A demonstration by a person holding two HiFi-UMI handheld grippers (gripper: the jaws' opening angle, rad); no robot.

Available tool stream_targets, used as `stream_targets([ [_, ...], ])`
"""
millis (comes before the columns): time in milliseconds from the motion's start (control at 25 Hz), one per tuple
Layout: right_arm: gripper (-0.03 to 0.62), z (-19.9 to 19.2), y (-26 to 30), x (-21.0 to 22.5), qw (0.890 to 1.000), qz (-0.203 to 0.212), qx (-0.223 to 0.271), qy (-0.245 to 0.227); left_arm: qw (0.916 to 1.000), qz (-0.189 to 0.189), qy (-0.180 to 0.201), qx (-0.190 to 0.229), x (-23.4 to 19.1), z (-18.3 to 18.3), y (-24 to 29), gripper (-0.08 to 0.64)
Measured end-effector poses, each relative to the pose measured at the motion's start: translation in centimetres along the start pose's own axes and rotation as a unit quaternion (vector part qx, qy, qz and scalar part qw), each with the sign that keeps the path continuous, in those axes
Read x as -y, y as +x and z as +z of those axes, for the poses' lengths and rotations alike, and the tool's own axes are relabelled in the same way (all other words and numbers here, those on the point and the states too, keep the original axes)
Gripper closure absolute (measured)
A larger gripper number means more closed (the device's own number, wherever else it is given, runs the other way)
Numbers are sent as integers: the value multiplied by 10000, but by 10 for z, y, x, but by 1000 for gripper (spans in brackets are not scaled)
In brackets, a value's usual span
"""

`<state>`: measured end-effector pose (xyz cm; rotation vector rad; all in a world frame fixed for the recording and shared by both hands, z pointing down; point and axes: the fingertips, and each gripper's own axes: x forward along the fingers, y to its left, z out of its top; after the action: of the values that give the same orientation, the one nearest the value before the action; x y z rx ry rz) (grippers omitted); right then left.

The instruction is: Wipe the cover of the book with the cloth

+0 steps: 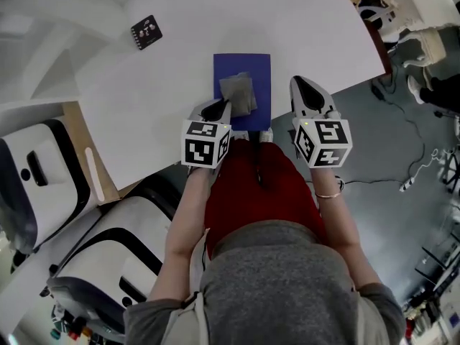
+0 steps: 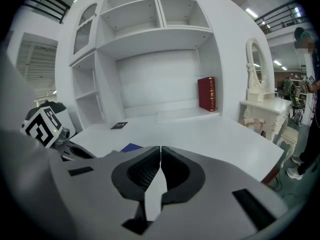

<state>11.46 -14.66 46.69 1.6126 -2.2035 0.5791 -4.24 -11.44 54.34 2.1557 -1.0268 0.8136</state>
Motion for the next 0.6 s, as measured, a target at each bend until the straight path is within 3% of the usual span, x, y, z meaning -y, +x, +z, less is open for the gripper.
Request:
stream_targets([
  [440, 563, 16, 22, -32, 9984, 496, 46, -257, 9924, 1011, -649, 279, -72, -18, -50, 535],
  [600, 562, 23, 22, -37, 9977, 584, 121, -331, 9883, 1209, -782, 508, -82, -15, -69, 535],
])
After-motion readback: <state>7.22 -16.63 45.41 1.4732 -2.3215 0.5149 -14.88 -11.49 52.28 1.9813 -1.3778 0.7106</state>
